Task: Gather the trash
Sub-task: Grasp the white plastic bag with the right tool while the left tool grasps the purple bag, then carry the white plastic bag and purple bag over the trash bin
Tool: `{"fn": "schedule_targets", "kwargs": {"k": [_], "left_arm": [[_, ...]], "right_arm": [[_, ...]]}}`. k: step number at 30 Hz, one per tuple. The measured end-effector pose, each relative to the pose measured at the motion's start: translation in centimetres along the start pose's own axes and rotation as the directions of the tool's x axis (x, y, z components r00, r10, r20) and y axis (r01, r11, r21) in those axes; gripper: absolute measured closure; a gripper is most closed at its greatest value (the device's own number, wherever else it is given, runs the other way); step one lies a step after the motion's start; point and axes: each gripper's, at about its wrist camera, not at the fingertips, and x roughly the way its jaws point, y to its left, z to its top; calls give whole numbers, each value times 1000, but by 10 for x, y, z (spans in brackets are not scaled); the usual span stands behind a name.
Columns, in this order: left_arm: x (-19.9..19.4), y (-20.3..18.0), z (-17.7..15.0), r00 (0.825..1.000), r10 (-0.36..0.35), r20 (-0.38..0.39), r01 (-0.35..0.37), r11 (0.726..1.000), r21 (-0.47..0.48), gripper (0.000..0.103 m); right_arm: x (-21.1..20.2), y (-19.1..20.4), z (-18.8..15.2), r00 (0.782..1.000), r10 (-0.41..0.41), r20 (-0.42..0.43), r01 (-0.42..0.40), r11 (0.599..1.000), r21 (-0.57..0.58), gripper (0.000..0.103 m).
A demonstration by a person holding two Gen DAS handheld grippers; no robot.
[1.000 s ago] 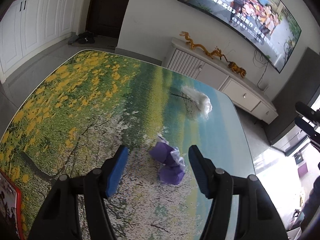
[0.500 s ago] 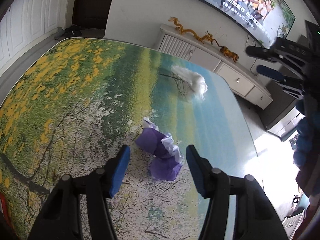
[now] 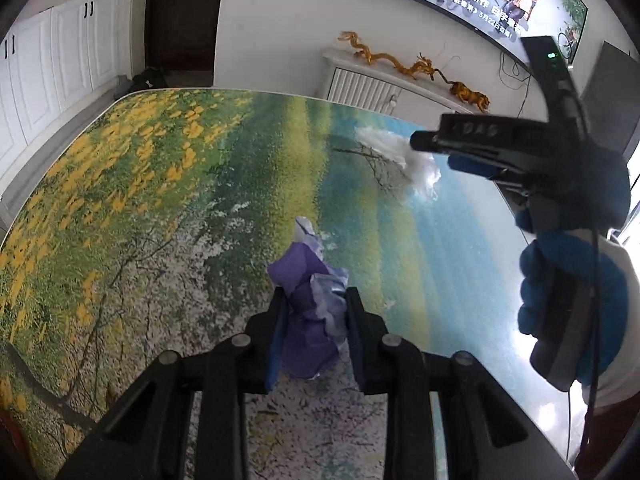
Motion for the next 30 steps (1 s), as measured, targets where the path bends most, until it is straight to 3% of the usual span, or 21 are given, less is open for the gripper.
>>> {"fn": "schedule_targets", "kwargs": {"k": [4, 9, 13, 20, 30], "left_arm": [[2, 0, 1, 1000, -2, 11, 2, 1000, -2, 78], [4, 2, 4, 1000, -9, 17, 9, 1000, -2, 78], [3, 2, 4, 1000, -12, 18, 12, 1000, -10, 78], [-5, 9, -2, 1000, -10, 24, 11, 999, -43, 78], [-44, -2, -2, 996, -25, 80, 28, 999, -34, 78]], "right_arm": [[14, 3, 1, 1000, -10, -24, 10, 1000, -12, 54], [24, 8, -2, 998, -16, -58, 14, 999, -33, 72], [19, 9, -6, 998, 2, -63, -4, 999, -33, 74], [-18, 4, -26, 998, 34, -46, -34, 999, -11, 74], [-93, -14, -81, 999, 49, -16, -48, 998, 51, 74]]}}
